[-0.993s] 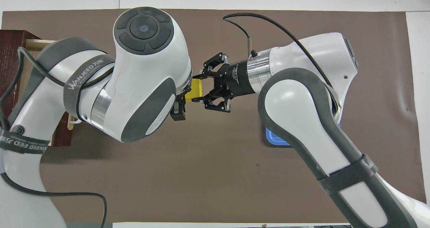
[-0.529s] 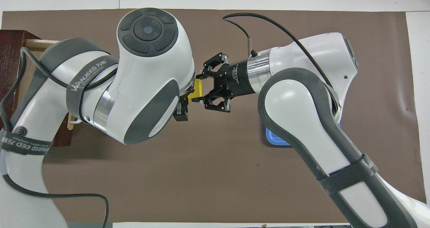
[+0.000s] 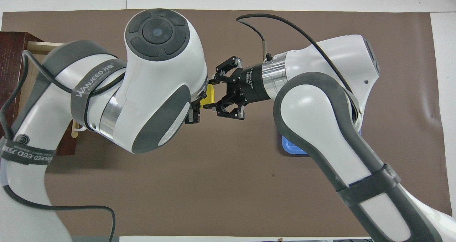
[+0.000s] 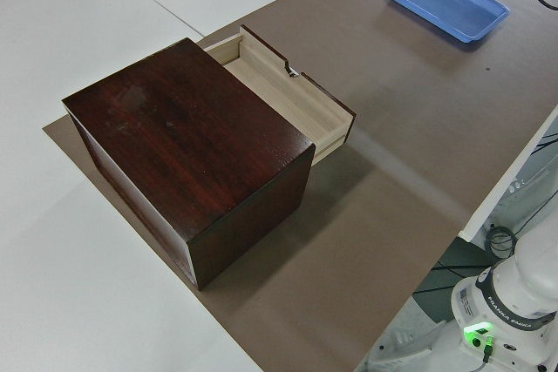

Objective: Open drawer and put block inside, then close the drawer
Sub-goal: 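Grasp the block with the left gripper and open the right gripper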

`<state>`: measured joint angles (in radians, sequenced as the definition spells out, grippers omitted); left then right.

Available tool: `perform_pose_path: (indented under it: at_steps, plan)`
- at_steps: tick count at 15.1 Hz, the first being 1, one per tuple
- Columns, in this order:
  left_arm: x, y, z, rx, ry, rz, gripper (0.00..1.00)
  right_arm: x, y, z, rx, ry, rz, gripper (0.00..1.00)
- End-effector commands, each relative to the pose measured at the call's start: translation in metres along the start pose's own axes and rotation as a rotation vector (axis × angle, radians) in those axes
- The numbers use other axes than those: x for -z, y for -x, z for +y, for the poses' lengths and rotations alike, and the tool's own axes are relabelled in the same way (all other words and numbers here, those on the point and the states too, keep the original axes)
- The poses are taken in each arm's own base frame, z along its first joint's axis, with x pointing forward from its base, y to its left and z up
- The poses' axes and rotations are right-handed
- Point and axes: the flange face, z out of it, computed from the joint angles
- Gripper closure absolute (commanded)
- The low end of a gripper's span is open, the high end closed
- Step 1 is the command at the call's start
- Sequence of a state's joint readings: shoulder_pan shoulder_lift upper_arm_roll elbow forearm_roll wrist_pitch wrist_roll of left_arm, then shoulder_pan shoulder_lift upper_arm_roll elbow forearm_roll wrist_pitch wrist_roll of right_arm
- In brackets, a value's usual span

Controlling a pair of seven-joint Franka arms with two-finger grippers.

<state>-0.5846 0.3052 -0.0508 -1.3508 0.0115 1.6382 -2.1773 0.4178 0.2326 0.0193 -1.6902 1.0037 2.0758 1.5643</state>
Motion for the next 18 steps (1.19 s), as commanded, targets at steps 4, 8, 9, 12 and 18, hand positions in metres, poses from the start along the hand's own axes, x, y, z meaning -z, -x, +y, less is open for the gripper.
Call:
perform_pose_path:
  at_steps: [4, 8, 9, 12, 18]
  plan:
    - [0.001, 0.001, 0.008, 0.014, 0.001, -0.032, 1.0, 0.005, 0.004, 0.004, -0.025, -0.018, -0.027, 1.0]
    - [0.001, 0.001, 0.01, 0.015, 0.01, -0.032, 1.0, 0.006, 0.006, 0.003, -0.065, -0.021, -0.028, 0.0]
    - [0.002, 0.001, 0.01, 0.015, 0.015, -0.032, 1.0, 0.006, 0.006, 0.003, -0.065, -0.021, -0.028, 0.0]
    - [0.002, -0.009, 0.015, 0.026, 0.01, -0.019, 1.0, 0.006, 0.005, 0.002, -0.068, -0.022, -0.028, 0.0]
    - [0.006, -0.076, 0.035, -0.132, -0.053, 0.013, 1.0, 0.057, -0.032, -0.028, -0.089, -0.084, 0.011, 0.0]
